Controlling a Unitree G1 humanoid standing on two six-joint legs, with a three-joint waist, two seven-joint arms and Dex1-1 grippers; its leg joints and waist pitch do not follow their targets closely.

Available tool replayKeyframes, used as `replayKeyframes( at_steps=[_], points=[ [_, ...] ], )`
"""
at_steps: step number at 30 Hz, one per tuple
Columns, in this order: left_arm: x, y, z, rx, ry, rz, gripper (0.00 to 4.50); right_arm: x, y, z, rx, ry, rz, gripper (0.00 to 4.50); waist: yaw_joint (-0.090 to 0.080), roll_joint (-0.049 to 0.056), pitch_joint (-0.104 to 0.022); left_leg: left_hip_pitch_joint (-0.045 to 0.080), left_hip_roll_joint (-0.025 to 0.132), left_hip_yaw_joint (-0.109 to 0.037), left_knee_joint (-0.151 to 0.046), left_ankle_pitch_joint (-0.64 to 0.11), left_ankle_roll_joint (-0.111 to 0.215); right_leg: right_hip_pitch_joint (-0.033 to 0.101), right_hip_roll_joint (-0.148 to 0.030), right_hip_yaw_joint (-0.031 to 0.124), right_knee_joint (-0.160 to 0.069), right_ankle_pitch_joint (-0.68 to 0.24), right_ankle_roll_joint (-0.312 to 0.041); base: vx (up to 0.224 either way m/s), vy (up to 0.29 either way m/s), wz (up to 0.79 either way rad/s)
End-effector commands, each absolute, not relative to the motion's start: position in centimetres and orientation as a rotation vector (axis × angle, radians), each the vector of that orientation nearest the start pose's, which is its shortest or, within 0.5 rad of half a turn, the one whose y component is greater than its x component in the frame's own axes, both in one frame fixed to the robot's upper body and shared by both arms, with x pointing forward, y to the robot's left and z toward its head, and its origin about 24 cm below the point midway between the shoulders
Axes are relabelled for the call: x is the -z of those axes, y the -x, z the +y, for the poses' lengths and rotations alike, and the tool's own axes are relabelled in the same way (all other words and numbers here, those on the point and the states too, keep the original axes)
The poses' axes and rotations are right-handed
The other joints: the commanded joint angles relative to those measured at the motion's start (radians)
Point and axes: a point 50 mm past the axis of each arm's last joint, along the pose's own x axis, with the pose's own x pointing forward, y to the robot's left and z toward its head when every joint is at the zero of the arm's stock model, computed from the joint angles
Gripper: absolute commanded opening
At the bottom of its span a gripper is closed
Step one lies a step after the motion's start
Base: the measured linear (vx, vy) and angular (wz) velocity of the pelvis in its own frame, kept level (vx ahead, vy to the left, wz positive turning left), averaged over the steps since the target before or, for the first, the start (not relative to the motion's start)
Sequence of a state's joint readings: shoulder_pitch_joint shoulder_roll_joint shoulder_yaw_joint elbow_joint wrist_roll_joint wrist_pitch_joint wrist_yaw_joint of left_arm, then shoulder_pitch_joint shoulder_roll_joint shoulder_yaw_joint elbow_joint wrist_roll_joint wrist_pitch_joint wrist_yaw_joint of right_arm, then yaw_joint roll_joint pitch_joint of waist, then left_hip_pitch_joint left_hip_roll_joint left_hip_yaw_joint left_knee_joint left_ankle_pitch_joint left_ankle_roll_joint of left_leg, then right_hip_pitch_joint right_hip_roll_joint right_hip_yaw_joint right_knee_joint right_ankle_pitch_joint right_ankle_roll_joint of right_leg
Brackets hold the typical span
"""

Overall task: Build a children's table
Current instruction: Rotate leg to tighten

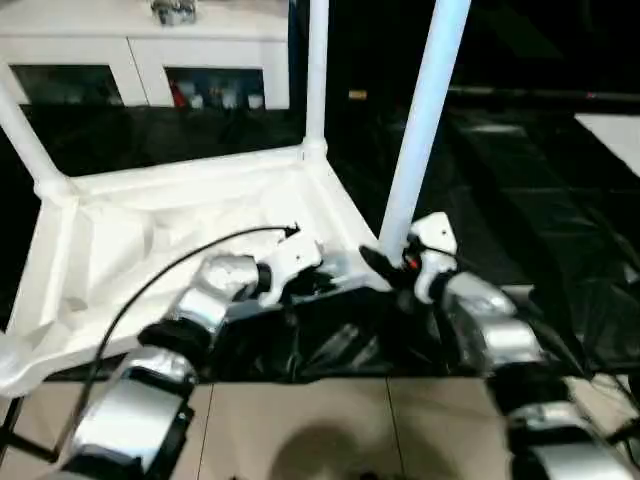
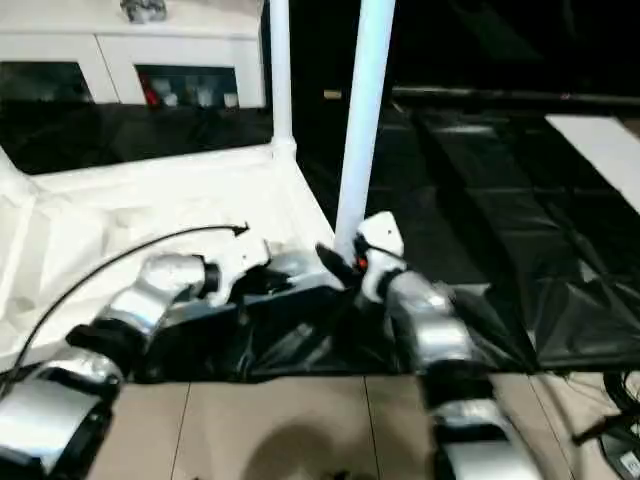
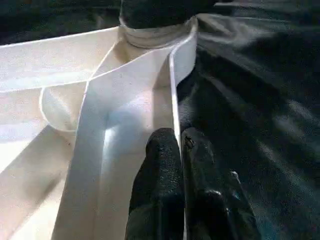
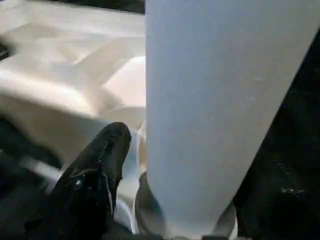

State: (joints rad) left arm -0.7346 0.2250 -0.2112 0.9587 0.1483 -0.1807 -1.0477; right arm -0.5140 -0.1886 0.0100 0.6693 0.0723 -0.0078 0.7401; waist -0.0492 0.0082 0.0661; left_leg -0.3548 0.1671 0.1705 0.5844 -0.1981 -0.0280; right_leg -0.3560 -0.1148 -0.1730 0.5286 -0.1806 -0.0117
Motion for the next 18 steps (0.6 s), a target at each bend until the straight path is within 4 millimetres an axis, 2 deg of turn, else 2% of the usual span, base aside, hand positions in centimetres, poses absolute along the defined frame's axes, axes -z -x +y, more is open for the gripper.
replayKeyframes(
  at_steps=[1,3,4,5,6,7,8,9,10,11,12,13,14,16,18],
  points=[
    [-4.4,-33.3,10.0,1.334,-0.44,0.297,0.0,-3.3,-31.9,-12.2,-0.964,0.085,0.232,3.13,0.001,-0.013,-0.05,0.006,0.079,-0.054,-0.083,-0.51,-0.014,0.014,-0.104,0.075,-0.09,-0.643,-0.067,0.053,-0.016,-0.06],
    [-4.8,-33.2,10.4,1.401,-0.436,0.309,0.0,-3.2,-31.4,-13.2,-1.06,0.126,0.274,3.13,0.015,-0.018,-0.065,-0.008,0.085,-0.041,-0.084,-0.385,0.016,0.014,-0.091,0.099,-0.053,-0.398,-0.168,0.0,0.0,0.0],
    [-4.8,-33.2,10.4,1.42,-0.439,0.316,0.0,-3.2,-31.3,-13.4,-1.079,0.134,0.283,3.13,0.018,-0.019,-0.065,-0.008,0.084,-0.034,-0.082,-0.356,0.028,0.009,-0.088,0.104,-0.046,-0.348,-0.192,0.0,0.0,0.0],
    [-4.9,-33.1,10.5,1.441,-0.442,0.325,0.0,-3.3,-31.3,-13.5,-1.099,0.142,0.29,3.13,0.026,-0.02,-0.068,0.0,0.079,-0.02,-0.076,-0.321,0.046,0.001,-0.081,0.11,-0.039,-0.292,-0.23,0.054,-0.035,0.09],
    [-5.0,-33.0,10.7,1.482,-0.455,0.342,0.0,-3.3,-31.1,-13.8,-1.139,0.147,0.31,3.13,0.039,-0.023,-0.069,-0.004,0.078,-0.012,-0.072,-0.278,0.068,0.003,-0.079,0.116,-0.029,-0.263,-0.249,0.062,-0.042,0.09],
    [-5.0,-32.9,10.9,1.508,-0.462,0.353,0.0,-3.4,-31.0,-14.0,-1.177,0.152,0.323,3.13,0.045,-0.026,-0.07,-0.005,0.076,-0.007,-0.068,-0.263,0.079,0.004,-0.076,0.116,-0.028,-0.262,-0.252,0.062,-0.042,0.09],
    [-5.0,-32.8,10.9,1.516,-0.463,0.356,0.0,-3.4,-30.9,-14.1,-1.189,0.154,0.327,3.13,0.053,-0.024,-0.071,-0.004,0.077,-0.003,-0.065,-0.245,0.084,0.004,-0.073,0.118,-0.021,-0.249,-0.258,0.07,-0.04,0.05],
    [-5.1,-32.8,11.0,1.526,-0.465,0.361,0.0,-3.4,-30.9,-14.1,-1.21,0.157,0.334,3.13,0.066,-0.024,-0.085,-0.015,0.082,0.001,-0.058,-0.144,0.115,0.016,-0.072,0.119,0.009,-0.11,-0.287,0.07,-0.034,-0.04],
    [-5.1,-32.8,11.2,1.551,-0.479,0.373,0.0,-3.4,-30.7,-14.3,-1.246,0.168,0.353,3.13,0.068,-0.023,-0.087,-0.017,0.083,0.002,-0.055,-0.106,0.129,0.017,-0.07,0.119,0.017,-0.054,-0.295,0.07,-0.034,-0.04],
    [-5.2,-32.7,11.6,1.573,-0.492,0.39,0.0,-3.5,-30.7,-14.5,-1.276,0.179,0.365,2.97,0.076,-0.02,-0.09,-0.012,0.08,0.007,-0.047,-0.057,0.157,0.011,-0.066,0.12,0.029,0.044,-0.316,0.061,-0.03,-0.05],
    [-5.3,-32.7,11.8,1.586,-0.5,0.401,0.0,-3.7,-30.7,-14.6,-1.291,0.172,0.37,2.97,0.082,-0.026,-0.089,-0.012,0.076,0.011,-0.042,-0.041,0.181,0.01,-0.066,0.122,0.033,0.09,-0.326,0.0,0.0,0.0],
    [-5.3,-32.7,11.8,1.587,-0.501,0.402,0.0,-3.7,-30.7,-14.6,-1.292,0.171,0.371,2.87,0.085,-0.026,-0.088,-0.014,0.076,0.01,-0.042,-0.042,0.187,0.011,-0.067,0.122,0.033,0.087,-0.327,0.0,0.0,0.0],
    [-5.4,-32.7,12.2,1.604,-0.508,0.418,0.0,-3.9,-30.8,-14.6,-1.312,0.166,0.373,2.77,0.092,-0.024,-0.087,-0.012,0.077,0.01,-0.043,-0.061,0.186,0.012,-0.068,0.12,0.029,0.042,-0.319,0.0,0.0,0.0],
    [-5.5,-32.7,12.4,1.618,-0.51,0.432,0.0,-4.0,-30.8,-14.6,-1.336,0.165,0.381,2.7,0.096,-0.024,-0.082,-0.012,0.08,0.008,-0.047,-0.098,0.157,0.012,-0.067,0.119,0.019,-0.054,-0.299,0.0,0.0,0.0],
    [-5.6,-32.7,12.6,1.631,-0.51,0.443,0.0,-4.0,-30.7,-14.6,-1.354,0.164,0.384,2.57,0.099,-0.023,-0.077,-0.004,0.082,0.009,-0.052,-0.164,0.106,0.007,-0.064,0.121,0.005,-0.181,-0.274,0.0,0.0,0.0]
  ],
)
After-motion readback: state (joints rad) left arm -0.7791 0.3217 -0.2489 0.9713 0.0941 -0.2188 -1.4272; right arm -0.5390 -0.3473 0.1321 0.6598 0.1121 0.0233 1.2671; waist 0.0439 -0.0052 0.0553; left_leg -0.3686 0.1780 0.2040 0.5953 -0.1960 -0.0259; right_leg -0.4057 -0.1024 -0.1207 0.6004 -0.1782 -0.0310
